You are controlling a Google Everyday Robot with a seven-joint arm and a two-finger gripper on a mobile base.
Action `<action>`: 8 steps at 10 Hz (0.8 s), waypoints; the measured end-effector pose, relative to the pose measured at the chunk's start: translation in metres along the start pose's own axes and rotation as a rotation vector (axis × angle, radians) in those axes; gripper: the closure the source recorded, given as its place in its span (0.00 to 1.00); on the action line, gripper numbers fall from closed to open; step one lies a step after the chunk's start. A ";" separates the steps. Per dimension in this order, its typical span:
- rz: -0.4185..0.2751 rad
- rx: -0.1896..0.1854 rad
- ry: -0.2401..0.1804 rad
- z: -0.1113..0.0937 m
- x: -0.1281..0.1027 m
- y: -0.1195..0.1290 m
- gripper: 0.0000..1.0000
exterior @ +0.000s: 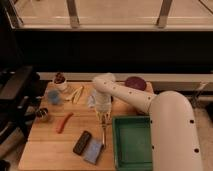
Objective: Place fork in metal cup
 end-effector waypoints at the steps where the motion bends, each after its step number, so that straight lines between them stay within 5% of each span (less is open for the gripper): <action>1: 0.003 -0.008 0.003 0.000 -0.001 0.000 1.00; 4: 0.018 0.008 0.022 -0.009 0.001 -0.001 1.00; 8: 0.020 0.109 0.103 -0.055 0.020 0.003 1.00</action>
